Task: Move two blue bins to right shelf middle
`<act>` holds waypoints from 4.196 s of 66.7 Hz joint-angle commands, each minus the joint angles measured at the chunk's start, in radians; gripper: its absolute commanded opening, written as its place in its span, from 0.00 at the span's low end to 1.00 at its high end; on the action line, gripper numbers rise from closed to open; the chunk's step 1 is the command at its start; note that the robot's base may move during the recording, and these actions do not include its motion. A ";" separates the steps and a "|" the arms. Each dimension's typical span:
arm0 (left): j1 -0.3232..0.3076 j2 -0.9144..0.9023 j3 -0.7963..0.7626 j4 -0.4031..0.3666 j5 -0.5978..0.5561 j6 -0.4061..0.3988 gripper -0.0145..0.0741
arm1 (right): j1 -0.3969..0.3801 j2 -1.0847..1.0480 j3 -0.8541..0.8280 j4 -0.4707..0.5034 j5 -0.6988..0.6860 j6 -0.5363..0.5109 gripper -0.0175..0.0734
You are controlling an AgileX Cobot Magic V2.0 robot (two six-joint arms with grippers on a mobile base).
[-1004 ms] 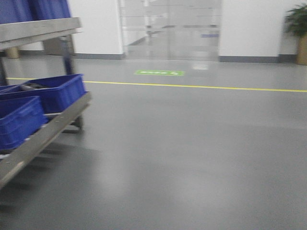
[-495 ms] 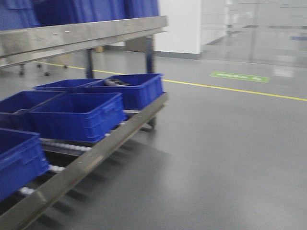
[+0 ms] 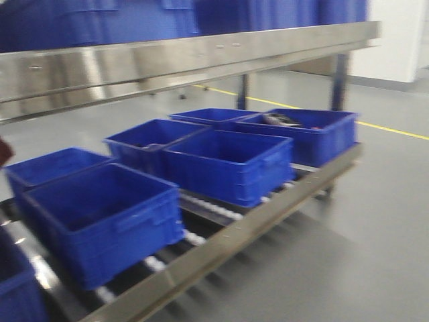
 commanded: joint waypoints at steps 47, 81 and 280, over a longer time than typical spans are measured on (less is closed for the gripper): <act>0.001 -0.020 -0.020 -0.009 -0.106 0.010 0.04 | 0.000 -0.013 -0.013 0.011 -0.080 -0.017 0.01; 0.001 -0.020 -0.020 -0.007 -0.106 0.010 0.04 | 0.000 -0.013 -0.013 0.011 -0.080 -0.017 0.01; -0.001 0.205 -0.220 -0.130 0.262 -0.004 0.35 | -0.013 0.043 -0.014 -0.057 0.154 0.059 0.54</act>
